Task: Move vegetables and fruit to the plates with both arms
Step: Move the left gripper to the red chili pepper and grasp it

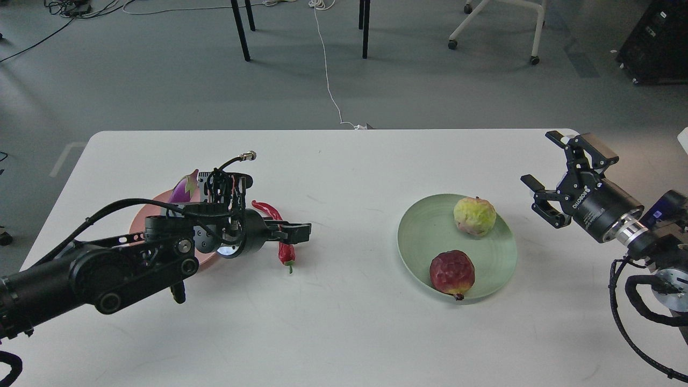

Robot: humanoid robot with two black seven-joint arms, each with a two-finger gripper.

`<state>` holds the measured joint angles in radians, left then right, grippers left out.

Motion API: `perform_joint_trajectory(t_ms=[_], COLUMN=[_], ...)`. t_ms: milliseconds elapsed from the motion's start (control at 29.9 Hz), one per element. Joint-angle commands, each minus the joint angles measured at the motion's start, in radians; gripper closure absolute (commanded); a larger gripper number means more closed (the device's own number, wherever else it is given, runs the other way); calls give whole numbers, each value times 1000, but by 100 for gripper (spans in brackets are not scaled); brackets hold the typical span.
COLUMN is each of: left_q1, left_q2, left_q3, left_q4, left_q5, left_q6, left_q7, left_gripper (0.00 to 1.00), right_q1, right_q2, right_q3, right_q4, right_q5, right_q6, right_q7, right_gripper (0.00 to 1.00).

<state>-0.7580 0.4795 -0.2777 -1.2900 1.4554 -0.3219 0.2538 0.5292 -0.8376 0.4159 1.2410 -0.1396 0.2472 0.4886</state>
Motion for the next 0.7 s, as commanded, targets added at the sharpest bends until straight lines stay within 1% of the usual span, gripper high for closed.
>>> perform_joint_trajectory(t_ms=[0,267,367,401,468,501,534,601,635,668], left_q1=[2,35,37,37,37,36,35,35,35,35], left_q2=[-1,-2,-4,-4,-9,-13,-19,-25,-28,-32], left_q3=[0,-1,-1,-3,-3,-3,-1,-1,-1,-1], left_q4=[8,18,20,20,20,20,20,20,20,20], left_q5=[0,2,2,0,0,0,0,3,5,8], left_q6=[-3,-3,-3,-5,-6,-9,-9,-9,-8,-8], left_q7=[1,1,1,1,1,-1,1,10,24,35], left_gripper=[5,6,13,17,32,37,47,71,75,75], right_q1=[0,0,0,0,0,-1,0,-1,-1,-1], right_q2=[-1,-1,-1,-1,-1,-1,-1,-1,-1,-1], right_q3=[9,9,9,9,9,9,9,9,9,9], right_q4=[0,3,3,3,3,2,2,2,3,2], right_q5=[0,0,0,0,0,0,0,0,0,0], right_q6=[0,0,0,0,0,0,0,0,0,0], right_q7=[0,0,0,0,0,0,0,0,0,0], right_gripper=[3,3,3,3,3,3,3,3,3,3])
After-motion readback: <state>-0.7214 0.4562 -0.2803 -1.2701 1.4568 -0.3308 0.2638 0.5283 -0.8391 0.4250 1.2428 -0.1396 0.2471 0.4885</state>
